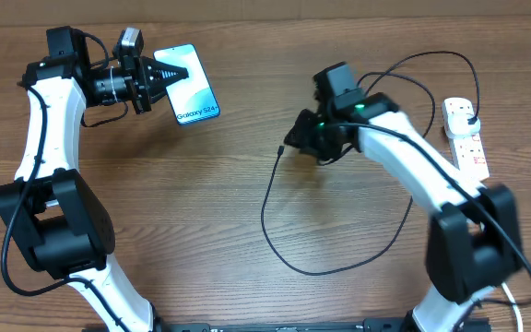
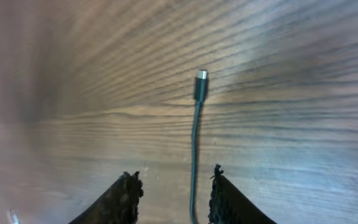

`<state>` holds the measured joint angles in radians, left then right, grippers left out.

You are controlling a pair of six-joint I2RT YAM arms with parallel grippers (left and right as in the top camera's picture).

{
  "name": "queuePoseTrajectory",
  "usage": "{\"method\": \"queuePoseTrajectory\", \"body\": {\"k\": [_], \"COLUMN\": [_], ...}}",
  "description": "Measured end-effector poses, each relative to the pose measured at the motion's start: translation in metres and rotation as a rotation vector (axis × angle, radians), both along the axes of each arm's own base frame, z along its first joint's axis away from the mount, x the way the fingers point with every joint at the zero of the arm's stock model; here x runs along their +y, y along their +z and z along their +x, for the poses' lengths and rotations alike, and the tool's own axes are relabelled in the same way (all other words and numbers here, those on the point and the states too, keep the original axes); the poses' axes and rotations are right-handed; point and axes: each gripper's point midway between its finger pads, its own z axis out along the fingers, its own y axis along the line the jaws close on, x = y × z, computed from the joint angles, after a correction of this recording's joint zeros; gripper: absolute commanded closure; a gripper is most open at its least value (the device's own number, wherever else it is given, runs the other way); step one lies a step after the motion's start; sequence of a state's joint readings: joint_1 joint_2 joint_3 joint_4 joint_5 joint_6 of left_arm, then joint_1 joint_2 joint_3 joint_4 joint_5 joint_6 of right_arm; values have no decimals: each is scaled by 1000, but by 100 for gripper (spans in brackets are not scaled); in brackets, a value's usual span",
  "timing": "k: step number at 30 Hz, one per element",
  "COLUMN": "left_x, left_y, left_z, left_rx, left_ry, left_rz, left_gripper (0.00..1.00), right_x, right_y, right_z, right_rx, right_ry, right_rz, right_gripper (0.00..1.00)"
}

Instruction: Plug charger to phone and switch on socket

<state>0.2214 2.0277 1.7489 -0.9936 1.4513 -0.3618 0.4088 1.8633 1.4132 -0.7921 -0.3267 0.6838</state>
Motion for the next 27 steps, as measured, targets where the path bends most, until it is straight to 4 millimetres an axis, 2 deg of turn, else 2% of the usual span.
{"method": "queuePoseTrajectory", "body": {"k": [4,6,16,22,27], "left_x": [-2,-2,-6,-7,-7], "left_y": [-4,-6,-13,-14,-14], "left_z": [-2,-3,-2,-3,-3], "left_rx": [35,43,55,58,58], "left_ry": [1,2,4,2,2], "left_rz": [10,18,61,63,63], "left_gripper": [96,96,96,96,96], "right_x": [9,12,21,32,34], "right_y": [-32,-41,-61,-74,-87], "right_z": [4,6,14,11,11], "right_rx": [48,61,68,83,100], "right_ry": [-17,-28,-57,-47,-58], "right_rz": [-10,-9,4,3,-2], "right_gripper": [62,64,66,67,67]}}
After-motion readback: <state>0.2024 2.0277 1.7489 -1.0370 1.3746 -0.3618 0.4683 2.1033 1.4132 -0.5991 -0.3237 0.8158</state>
